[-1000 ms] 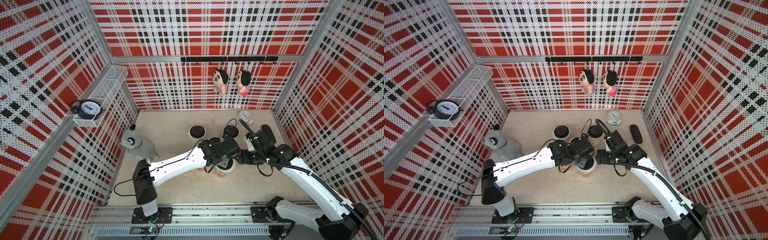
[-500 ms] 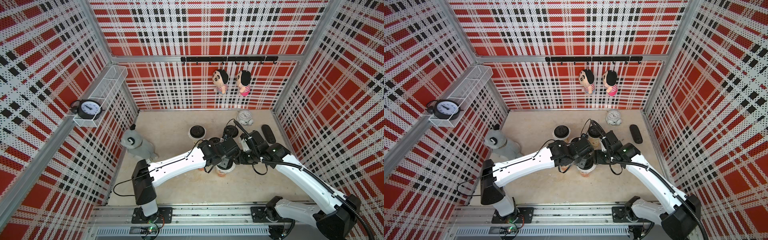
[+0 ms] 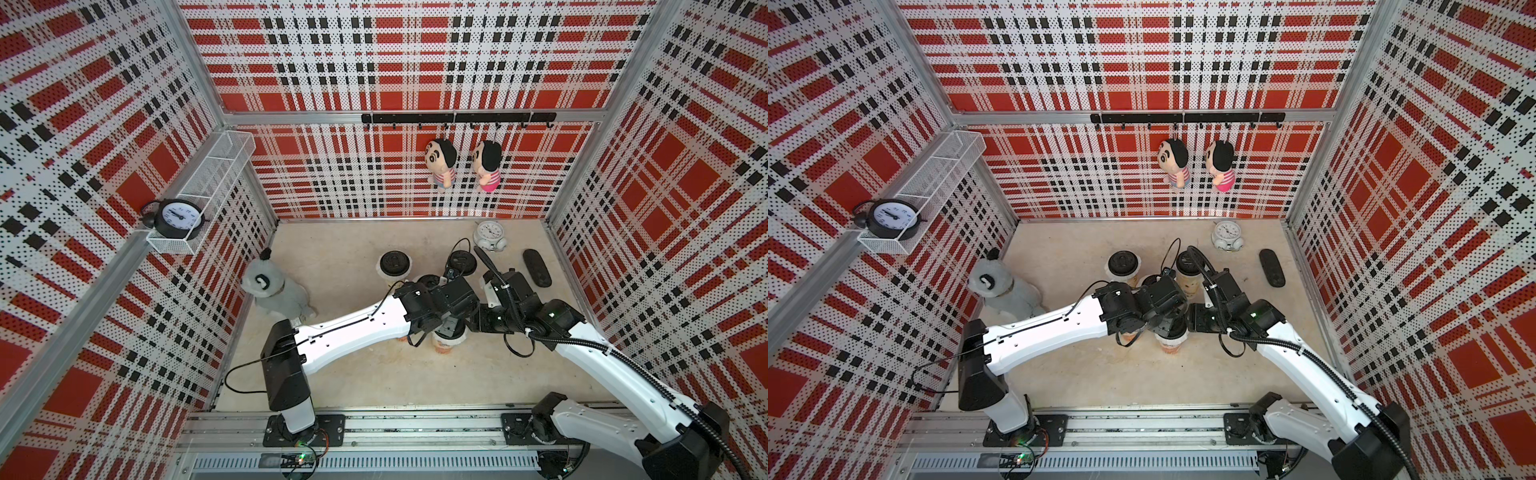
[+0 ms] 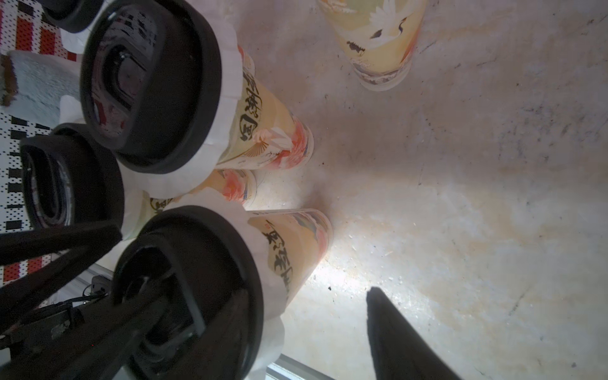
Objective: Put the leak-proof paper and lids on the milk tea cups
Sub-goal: Secure the cup lid on the cup.
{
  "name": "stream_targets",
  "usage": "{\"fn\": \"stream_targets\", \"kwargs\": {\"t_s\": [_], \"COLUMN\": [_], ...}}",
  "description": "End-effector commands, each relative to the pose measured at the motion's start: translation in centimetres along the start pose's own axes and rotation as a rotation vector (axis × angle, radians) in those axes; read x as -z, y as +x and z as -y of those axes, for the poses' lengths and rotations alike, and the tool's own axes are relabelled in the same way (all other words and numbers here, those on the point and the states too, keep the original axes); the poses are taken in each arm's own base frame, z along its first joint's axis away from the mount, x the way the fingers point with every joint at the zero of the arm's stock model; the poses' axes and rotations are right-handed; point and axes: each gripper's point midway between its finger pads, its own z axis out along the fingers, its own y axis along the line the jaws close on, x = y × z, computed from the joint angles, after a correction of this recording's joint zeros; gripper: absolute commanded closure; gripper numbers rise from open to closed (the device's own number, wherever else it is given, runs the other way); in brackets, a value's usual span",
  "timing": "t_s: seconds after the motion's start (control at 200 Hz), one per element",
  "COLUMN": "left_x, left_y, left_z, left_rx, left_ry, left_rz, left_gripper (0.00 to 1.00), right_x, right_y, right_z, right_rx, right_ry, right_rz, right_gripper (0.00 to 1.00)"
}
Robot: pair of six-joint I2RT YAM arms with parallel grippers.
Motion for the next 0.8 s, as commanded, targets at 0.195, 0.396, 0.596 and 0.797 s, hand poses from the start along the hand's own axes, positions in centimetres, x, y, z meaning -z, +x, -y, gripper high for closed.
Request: {"fn": "stream_targets", "kwargs": {"t_s": [0.195, 0.396, 0.596, 0.797], "left_x": [-2.1, -2.3, -2.6, -2.4], "left_y": [5.0, 5.5, 5.8, 5.7], "left_z": [-1.8, -2.0, -2.0, -2.0], "left_rx": [-0.050, -0.048, -0.050, -0.048], "left_ry": [-0.066, -0.064, -0.064, -0.060], "left_rz": [-0.162, -0.167, -0.172, -0.166], "left_gripper": [0.49, 0.49, 0.49, 0.49], "right_x": [-2.9, -1.5, 2.6, 4.7], "right_y": [8.4, 6.6, 1.2, -1.4], "right_z": [5.1, 4.2, 1.9, -0.4], "right_rx": [-0.032, -0.020, 0.020, 0.040], "right_ry": [0.171, 0.170, 0.165, 0.099], "right_rz": [-0.272, -0.217, -0.059, 0.004], "right_gripper": [0.41, 0.41, 0.39, 0.39]}}
